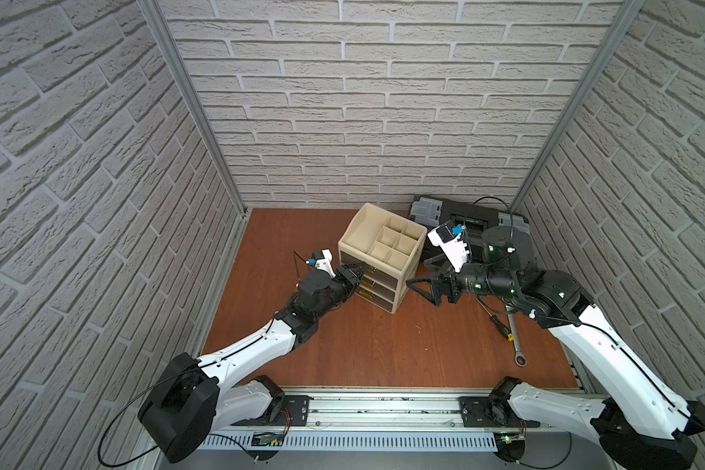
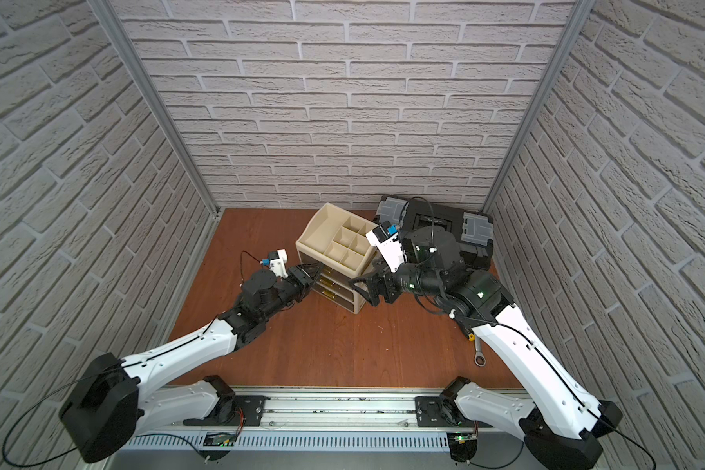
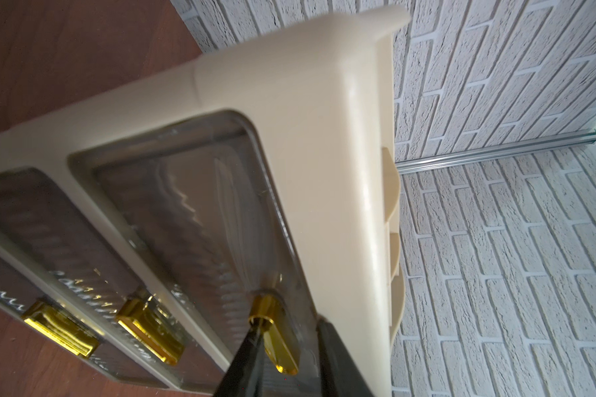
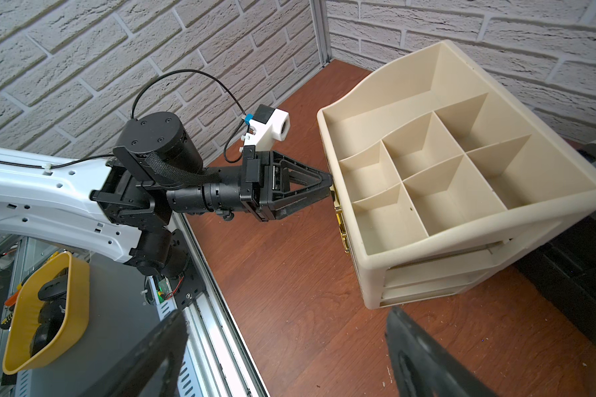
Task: Take the mice out of the drawer
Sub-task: Open the drawer in the storage box.
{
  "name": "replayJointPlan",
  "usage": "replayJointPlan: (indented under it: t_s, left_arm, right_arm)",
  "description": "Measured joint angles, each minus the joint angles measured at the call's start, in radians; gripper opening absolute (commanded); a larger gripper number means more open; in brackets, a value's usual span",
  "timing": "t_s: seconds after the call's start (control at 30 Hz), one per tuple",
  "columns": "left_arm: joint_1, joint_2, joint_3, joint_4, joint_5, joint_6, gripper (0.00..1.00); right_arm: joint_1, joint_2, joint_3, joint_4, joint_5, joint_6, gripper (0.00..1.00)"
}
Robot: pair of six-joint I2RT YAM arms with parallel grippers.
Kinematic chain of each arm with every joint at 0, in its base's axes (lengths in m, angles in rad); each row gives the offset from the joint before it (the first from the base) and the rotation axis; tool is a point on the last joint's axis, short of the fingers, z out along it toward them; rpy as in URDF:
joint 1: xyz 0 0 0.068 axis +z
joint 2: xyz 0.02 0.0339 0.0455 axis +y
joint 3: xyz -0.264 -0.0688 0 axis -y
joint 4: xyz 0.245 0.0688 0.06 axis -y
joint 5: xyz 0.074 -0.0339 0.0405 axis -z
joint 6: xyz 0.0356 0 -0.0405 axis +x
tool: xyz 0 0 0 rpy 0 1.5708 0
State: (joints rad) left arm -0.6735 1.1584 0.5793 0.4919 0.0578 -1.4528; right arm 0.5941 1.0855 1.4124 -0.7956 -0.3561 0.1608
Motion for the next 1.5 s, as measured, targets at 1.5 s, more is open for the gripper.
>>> replayJointPlan:
  t_s: [1.5]
  left_arm:
    - [-0.002, 0.087, -0.02, 0.14, -0.001, -0.047, 0.08]
  right_arm:
    - [0.015, 0.008, -0.045, 0.044, 0.049, 0.035, 0.88]
